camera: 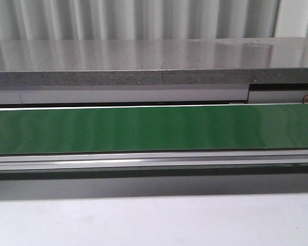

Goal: Move button from right to left
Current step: 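Lower the button into the blue tray and open the left gripper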

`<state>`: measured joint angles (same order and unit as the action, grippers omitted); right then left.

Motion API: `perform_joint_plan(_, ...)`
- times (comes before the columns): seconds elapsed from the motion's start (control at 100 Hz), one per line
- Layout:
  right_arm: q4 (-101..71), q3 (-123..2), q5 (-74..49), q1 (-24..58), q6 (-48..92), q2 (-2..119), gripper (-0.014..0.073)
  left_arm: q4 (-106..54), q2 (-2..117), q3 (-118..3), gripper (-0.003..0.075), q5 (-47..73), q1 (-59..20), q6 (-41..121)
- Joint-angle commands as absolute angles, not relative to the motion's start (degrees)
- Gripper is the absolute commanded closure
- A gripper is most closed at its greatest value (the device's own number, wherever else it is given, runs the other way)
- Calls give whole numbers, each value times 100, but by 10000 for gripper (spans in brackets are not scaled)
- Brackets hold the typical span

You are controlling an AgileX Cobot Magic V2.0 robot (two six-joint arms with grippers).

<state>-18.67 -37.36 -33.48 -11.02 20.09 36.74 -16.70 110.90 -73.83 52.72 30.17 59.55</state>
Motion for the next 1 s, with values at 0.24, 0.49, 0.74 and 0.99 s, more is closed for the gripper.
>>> perform_joint_plan(0.24, -1961, -3874, -2979, -1096, 2063, 3663, 662, -1845, 10822, -7540, 454, 5389, 3030, 6113)
perform_joint_plan(0.49, -1961, -3874, -2979, -1096, 2063, 3663, 662, -1791, 10822, -7540, 339, 5323, 3030, 6113)
perform_joint_plan(0.74, -1961, -3874, -2979, -1096, 2063, 3663, 662, -1778, 10822, -7540, 300, 5345, 3030, 6113)
perform_joint_plan(0.99, -1961, -3874, -2979, -1096, 2063, 3663, 662, -1754, 10822, -7540, 179, 5308, 3030, 6113)
